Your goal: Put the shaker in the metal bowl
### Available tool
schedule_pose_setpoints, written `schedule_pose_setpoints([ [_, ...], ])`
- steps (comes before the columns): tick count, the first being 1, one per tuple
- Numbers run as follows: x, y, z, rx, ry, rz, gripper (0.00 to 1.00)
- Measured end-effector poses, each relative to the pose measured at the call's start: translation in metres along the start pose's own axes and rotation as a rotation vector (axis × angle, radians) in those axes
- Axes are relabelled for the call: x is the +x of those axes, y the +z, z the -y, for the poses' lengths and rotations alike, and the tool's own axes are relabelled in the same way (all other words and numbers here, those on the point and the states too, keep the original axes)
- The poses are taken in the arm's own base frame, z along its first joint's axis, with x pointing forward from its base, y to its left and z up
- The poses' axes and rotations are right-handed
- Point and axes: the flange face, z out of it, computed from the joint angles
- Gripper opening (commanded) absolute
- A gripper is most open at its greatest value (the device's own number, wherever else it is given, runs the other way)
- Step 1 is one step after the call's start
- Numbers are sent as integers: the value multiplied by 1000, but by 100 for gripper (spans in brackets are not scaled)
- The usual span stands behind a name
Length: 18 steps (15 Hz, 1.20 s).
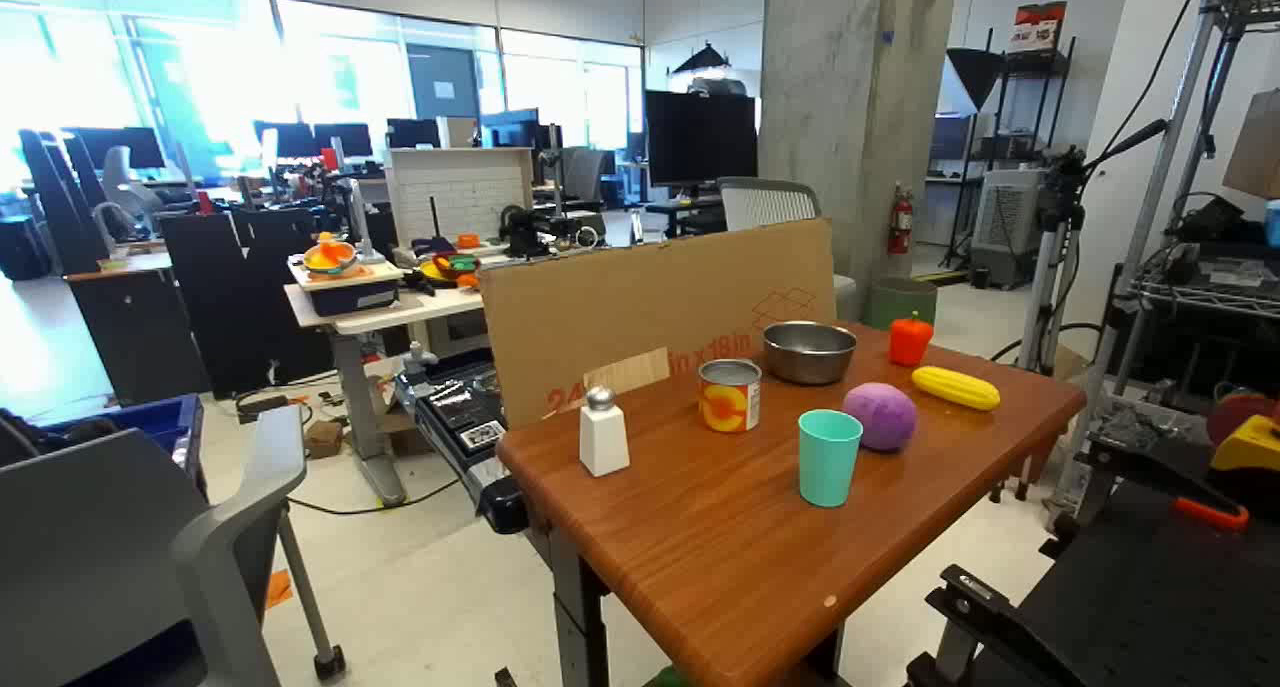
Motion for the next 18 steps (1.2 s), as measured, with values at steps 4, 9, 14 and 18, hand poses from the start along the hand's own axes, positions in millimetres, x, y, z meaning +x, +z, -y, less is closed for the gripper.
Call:
schedule_pose_setpoints([
  [4,0,1,0,0,0,4,100],
  [9,0,1,0,0,0,4,100],
  [14,7,7,6,10,-16,14,100],
  [18,47,42,45,15,-101,22,100],
])
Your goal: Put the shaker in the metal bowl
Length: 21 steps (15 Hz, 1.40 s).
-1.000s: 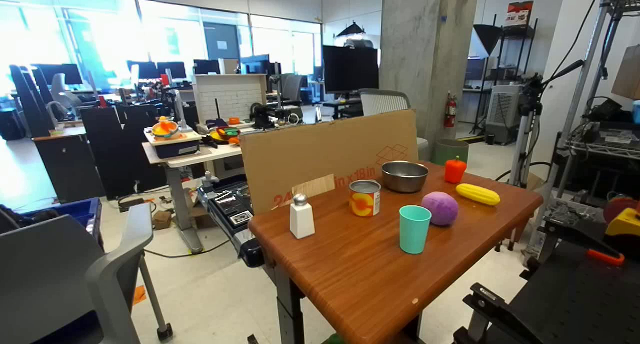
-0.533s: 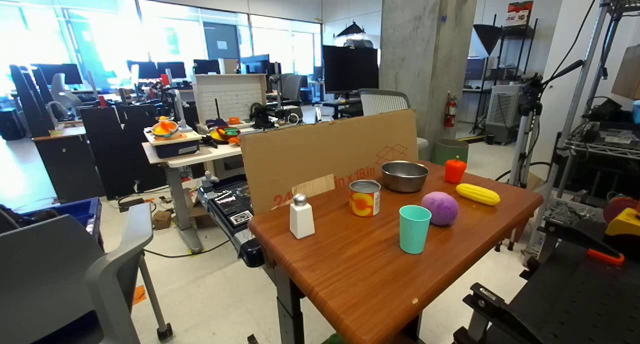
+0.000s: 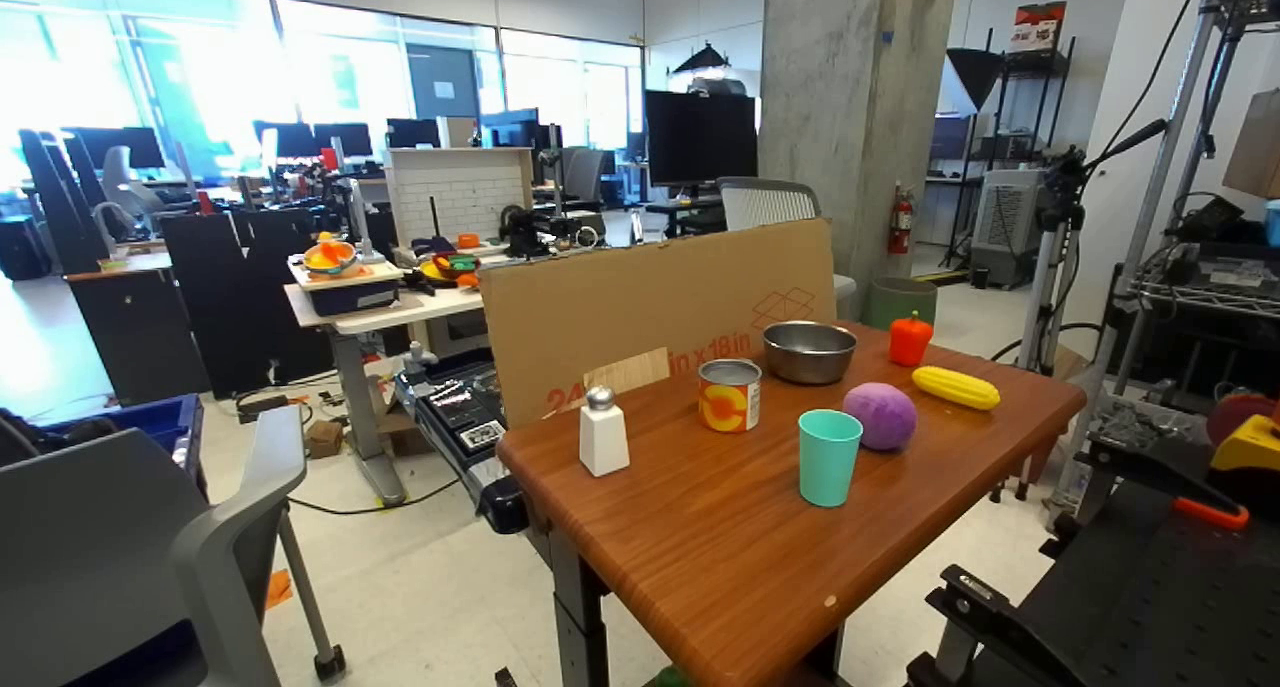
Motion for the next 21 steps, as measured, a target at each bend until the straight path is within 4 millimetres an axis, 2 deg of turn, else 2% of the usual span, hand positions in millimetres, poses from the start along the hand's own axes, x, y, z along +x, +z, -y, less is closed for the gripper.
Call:
schedule_pose_setpoints([
  [4,57,39,49,-51,-91,-29,100],
  [7,104,57,75,-80,-118,-60,100],
  [16,270,69,142,-126,-106,-164,100],
  [18,298,73,163,-116,-97,-191,100],
  [21,327,78,198,-95,-67,-228,100],
])
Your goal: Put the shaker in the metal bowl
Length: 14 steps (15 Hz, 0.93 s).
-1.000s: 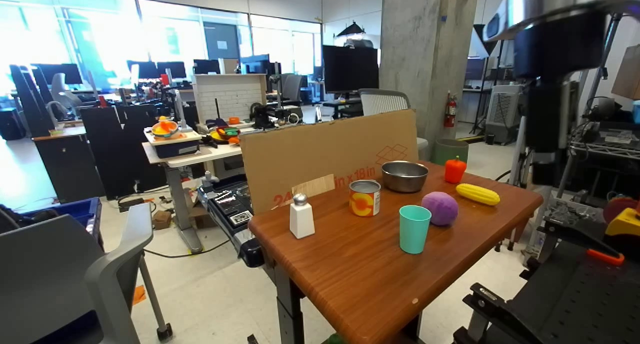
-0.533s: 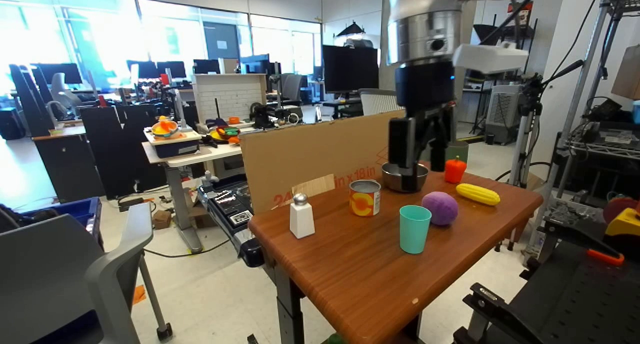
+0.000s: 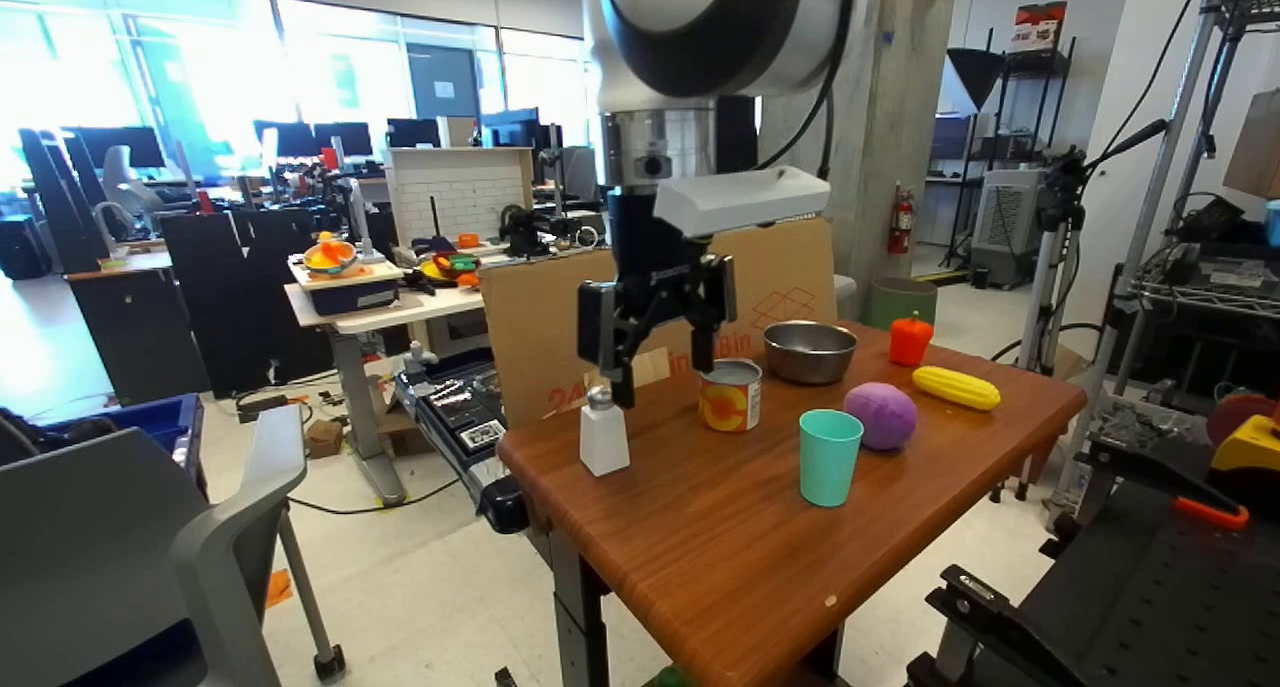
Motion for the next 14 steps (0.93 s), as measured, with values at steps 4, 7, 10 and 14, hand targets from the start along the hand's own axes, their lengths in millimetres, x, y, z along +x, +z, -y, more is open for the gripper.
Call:
schedule_pose_setpoints([
  [4,26,12,33,2,39,-31,98],
  [7,38,24,50,-13,65,-45,69],
  [10,45,35,64,-25,91,-49,46],
  [14,51,32,77,-27,124,-57,15],
])
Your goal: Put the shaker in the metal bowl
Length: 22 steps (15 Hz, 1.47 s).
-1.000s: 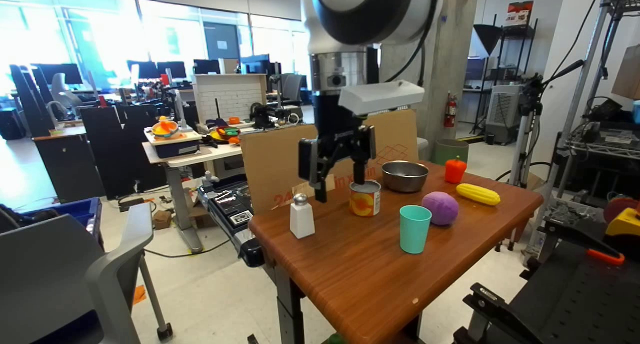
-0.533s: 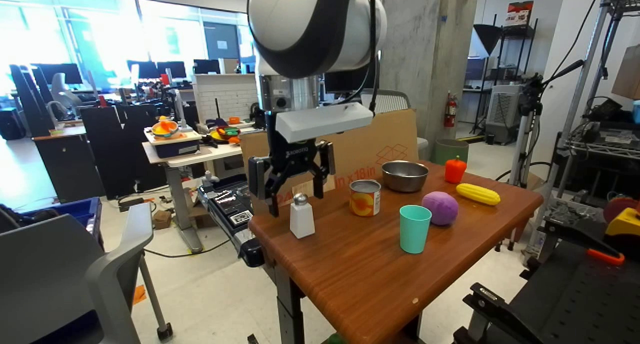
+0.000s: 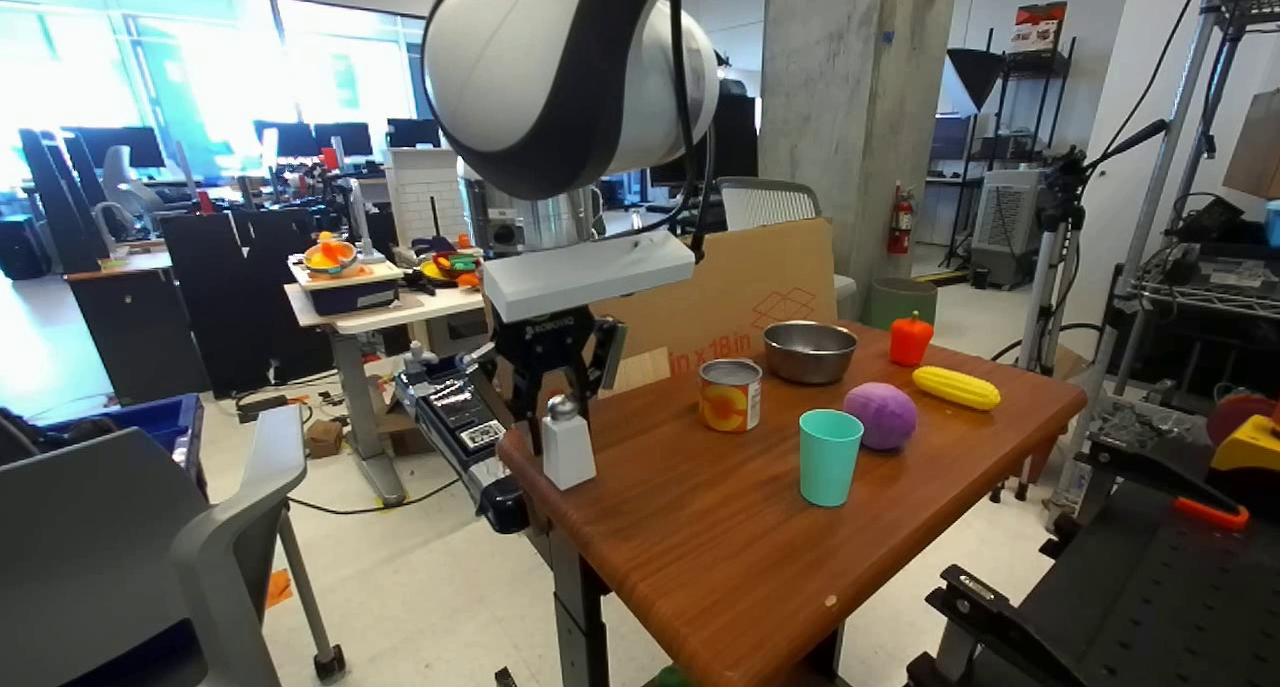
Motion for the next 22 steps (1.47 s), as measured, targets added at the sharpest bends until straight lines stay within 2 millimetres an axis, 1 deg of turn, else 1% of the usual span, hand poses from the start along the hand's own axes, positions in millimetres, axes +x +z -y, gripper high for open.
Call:
schedule_pose_setpoints([
  [1,3,-5,1,2,7,-4,9],
  [4,12,-25,-2,4,26,-10,9],
  [6,17,-44,-14,-14,43,0,9],
  [7,20,-55,-24,-29,57,7,9],
  [9,26,-76,-52,-58,93,23,9],
  [13,36,-116,-124,-103,175,58,9],
  [16,39,-136,-175,-123,215,85,9],
  [18,39,-140,-205,-130,235,105,9],
  [19,38,-139,-220,-133,243,112,9],
  [22,35,-127,-264,-161,265,132,9],
])
